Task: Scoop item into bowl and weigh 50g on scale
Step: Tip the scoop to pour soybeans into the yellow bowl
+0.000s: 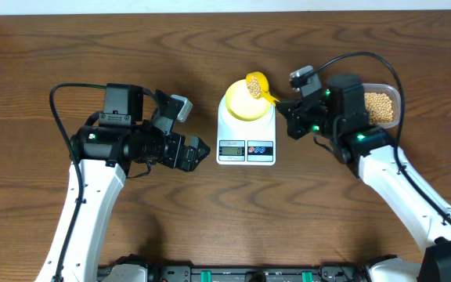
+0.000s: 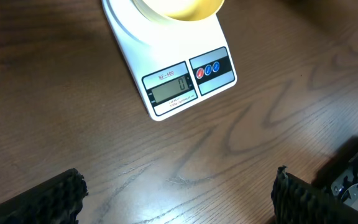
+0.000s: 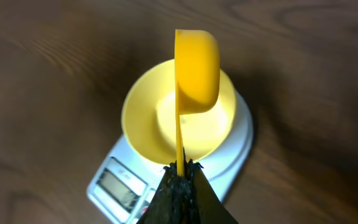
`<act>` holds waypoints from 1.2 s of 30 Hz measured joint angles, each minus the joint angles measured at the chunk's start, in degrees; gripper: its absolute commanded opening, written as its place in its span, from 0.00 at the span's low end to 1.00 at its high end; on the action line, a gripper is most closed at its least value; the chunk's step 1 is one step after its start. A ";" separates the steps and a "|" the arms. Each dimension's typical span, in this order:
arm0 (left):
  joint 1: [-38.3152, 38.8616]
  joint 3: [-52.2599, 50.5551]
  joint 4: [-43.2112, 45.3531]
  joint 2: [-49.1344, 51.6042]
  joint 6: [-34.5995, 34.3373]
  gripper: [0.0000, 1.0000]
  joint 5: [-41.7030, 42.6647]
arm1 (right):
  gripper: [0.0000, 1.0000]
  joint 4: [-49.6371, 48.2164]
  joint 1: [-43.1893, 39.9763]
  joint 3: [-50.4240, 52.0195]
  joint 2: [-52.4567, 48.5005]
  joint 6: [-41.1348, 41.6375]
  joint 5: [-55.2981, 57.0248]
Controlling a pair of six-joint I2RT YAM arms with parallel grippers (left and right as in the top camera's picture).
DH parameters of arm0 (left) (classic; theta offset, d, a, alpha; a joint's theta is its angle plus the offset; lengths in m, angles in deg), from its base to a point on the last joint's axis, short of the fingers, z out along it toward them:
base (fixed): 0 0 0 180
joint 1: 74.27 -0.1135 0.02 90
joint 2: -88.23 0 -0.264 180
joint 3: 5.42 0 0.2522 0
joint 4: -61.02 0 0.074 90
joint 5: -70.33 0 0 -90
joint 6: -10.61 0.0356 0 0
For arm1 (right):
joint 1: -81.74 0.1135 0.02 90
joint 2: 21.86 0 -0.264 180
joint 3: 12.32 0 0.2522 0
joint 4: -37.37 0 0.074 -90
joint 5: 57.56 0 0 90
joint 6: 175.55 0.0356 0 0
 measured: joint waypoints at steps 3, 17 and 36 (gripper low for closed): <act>0.00 0.00 0.00 0.00 0.00 0.98 0.00 | 0.01 0.02 1.33 0.00 0.00 -3.74 3.15; 0.00 0.00 0.00 0.00 0.00 0.98 0.00 | 0.01 -1.33 4.87 0.00 0.00 -18.01 10.45; 0.00 0.00 0.00 0.00 0.00 0.98 -0.02 | 0.01 -1.40 8.07 0.00 2.99 -18.64 15.45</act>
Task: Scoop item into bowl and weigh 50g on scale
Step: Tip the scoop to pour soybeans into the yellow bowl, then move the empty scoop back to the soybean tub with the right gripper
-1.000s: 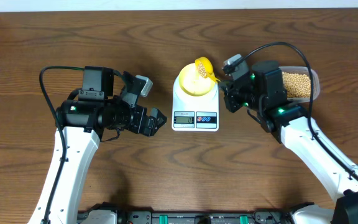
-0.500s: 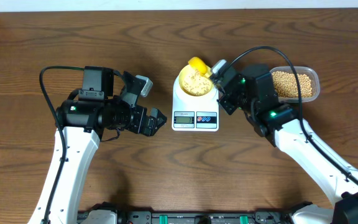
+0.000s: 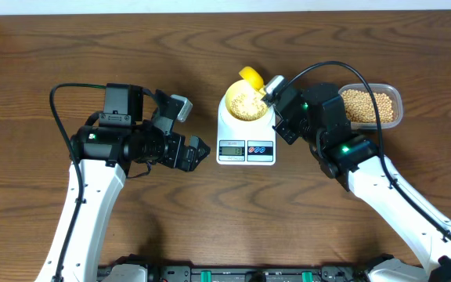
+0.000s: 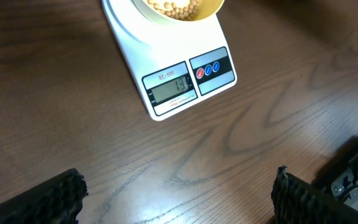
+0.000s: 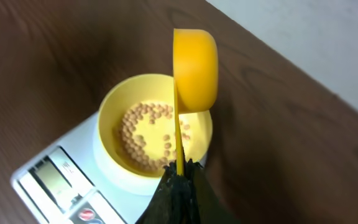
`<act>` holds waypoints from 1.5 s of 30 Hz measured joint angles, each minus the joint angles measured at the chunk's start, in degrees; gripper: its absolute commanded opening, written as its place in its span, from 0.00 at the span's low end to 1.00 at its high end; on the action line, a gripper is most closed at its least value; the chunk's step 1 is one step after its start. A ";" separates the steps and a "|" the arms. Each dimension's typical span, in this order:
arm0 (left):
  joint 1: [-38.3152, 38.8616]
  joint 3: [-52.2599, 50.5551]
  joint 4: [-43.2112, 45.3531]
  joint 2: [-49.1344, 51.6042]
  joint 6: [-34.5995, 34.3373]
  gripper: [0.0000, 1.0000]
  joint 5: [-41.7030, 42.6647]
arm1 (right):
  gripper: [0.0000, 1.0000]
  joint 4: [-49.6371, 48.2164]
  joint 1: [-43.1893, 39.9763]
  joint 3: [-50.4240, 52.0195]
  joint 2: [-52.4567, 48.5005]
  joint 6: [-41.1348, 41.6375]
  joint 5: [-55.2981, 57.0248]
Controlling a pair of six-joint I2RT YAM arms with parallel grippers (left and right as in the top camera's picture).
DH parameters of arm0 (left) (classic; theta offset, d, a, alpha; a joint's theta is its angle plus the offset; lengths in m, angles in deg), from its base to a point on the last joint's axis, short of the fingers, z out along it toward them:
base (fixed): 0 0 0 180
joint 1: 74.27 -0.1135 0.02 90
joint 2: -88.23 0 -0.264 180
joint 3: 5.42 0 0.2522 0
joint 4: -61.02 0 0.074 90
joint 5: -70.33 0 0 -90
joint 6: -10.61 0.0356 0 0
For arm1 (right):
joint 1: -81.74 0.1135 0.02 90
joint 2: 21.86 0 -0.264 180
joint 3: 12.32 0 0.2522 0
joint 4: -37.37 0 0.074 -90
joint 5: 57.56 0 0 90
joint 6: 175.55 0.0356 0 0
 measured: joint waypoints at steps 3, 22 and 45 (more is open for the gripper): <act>0.00 0.00 0.00 0.00 0.00 0.98 0.00 | 0.01 -2.03 -0.02 0.00 0.04 8.44 -0.26; 0.00 0.00 0.00 0.00 0.00 0.98 0.02 | 0.01 15.85 -22.84 -0.02 18.49 22.18 7.26; 0.00 0.00 0.00 0.00 0.00 0.98 0.00 | 0.01 26.73 -36.65 -0.02 8.41 20.17 6.40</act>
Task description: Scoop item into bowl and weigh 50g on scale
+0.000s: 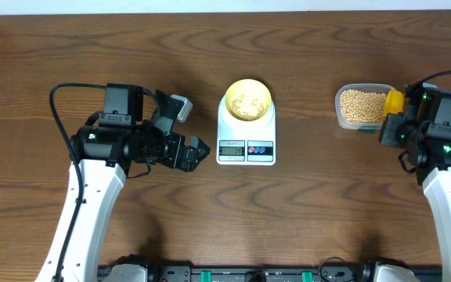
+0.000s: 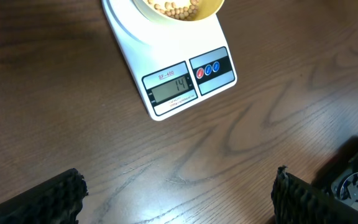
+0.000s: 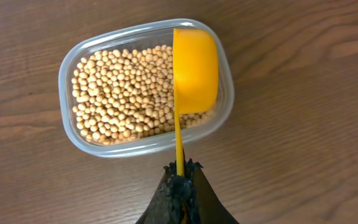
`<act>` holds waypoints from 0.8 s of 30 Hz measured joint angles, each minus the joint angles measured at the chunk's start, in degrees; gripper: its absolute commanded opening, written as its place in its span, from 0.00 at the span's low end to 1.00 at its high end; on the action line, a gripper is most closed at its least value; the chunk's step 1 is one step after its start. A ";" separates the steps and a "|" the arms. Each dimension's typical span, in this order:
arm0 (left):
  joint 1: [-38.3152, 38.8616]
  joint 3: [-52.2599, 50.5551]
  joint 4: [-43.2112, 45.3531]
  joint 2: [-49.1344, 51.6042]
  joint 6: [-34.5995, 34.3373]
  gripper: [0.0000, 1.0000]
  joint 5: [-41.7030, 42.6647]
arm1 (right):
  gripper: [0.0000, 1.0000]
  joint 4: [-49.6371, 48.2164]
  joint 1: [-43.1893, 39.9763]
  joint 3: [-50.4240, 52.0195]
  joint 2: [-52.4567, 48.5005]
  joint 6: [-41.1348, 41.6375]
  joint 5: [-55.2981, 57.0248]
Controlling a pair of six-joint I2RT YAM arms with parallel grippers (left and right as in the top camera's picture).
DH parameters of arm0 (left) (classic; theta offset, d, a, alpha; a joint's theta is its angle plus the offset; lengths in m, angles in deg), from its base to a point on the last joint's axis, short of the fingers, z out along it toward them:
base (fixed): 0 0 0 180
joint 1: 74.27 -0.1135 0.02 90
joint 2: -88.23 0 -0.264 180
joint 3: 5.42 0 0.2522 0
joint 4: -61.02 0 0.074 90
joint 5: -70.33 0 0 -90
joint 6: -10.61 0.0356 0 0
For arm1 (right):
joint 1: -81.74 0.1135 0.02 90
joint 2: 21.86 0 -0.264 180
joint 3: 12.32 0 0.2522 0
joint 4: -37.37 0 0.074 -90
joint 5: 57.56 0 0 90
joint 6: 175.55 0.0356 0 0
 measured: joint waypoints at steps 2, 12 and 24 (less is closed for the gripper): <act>0.00 0.00 0.00 0.00 0.00 0.98 0.00 | 0.01 -0.59 0.00 0.00 -0.81 0.00 -0.52; 0.00 0.00 0.00 0.00 0.00 0.98 0.00 | 0.01 -2.71 0.00 0.00 -7.41 1.57 -4.98; 0.00 0.00 0.00 0.00 0.00 0.98 0.00 | 0.01 -4.68 -0.07 0.00 -9.99 5.33 -13.92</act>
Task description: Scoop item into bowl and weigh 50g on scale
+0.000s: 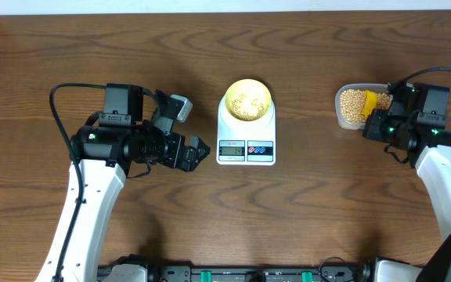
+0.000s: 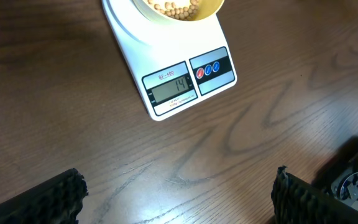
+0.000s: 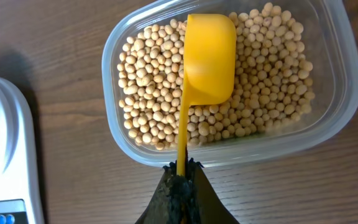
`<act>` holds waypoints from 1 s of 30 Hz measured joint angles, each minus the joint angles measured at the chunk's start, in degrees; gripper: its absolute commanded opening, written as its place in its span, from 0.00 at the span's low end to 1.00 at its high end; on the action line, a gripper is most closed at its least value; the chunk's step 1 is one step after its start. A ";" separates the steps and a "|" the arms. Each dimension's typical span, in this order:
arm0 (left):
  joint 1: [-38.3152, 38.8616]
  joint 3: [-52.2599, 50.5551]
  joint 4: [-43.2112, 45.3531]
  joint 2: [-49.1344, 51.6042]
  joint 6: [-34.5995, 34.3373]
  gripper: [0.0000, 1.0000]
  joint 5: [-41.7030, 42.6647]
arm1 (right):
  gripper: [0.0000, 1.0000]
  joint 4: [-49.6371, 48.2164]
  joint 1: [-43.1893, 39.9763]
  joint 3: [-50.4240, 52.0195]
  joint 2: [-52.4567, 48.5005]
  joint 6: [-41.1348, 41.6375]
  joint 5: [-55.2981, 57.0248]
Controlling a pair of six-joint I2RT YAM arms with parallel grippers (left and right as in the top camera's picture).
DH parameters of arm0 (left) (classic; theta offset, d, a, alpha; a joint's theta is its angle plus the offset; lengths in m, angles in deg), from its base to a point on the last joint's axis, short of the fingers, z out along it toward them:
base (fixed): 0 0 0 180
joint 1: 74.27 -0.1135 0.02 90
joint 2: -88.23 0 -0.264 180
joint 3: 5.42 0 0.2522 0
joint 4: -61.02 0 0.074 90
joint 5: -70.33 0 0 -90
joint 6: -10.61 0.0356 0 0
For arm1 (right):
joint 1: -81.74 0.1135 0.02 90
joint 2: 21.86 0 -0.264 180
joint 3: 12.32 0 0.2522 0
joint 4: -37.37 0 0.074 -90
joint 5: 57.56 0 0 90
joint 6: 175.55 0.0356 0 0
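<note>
A white scale [image 1: 246,135] stands mid-table with a yellow bowl [image 1: 247,100] on it holding a thin layer of soybeans. Its display [image 2: 173,88] reads 14. My right gripper [image 3: 180,171] is shut on the handle of a yellow scoop [image 3: 209,59], whose cup lies bottom-up over the soybeans in the clear plastic container [image 3: 129,146] at the right. My left gripper [image 2: 176,196] hovers open over bare wood just in front of the scale, holding nothing.
The container of soybeans [image 1: 351,106] sits right of the scale near my right arm. A corner of the scale shows at the left of the right wrist view. Dark wooden tabletop [image 1: 304,211] surrounds everything.
My right gripper has shifted left and turned, so the scoop now sits over the middle of the beans instead of the container's right end. Scale still reads 14. Left arm unmoved.
The right gripper held a loaded scoop over the empty bowl, scale at 0. Then the scoop was tipped, beans lay in the bowl and the display showed 13. It then stood back at the container, reading 14, and now the scoop is over the beans.
</note>
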 measured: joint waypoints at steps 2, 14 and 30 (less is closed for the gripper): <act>0.00 0.00 0.00 0.00 0.00 0.98 0.00 | 0.01 -0.02 -0.11 0.00 0.00 2.03 -0.31; 0.00 0.00 0.00 0.00 0.00 0.98 0.00 | 0.01 -0.07 -2.56 0.00 0.00 10.54 -7.52; 0.00 0.00 0.00 0.00 0.00 0.98 0.00 | 0.01 1.14 -11.37 0.00 -0.04 15.85 -19.06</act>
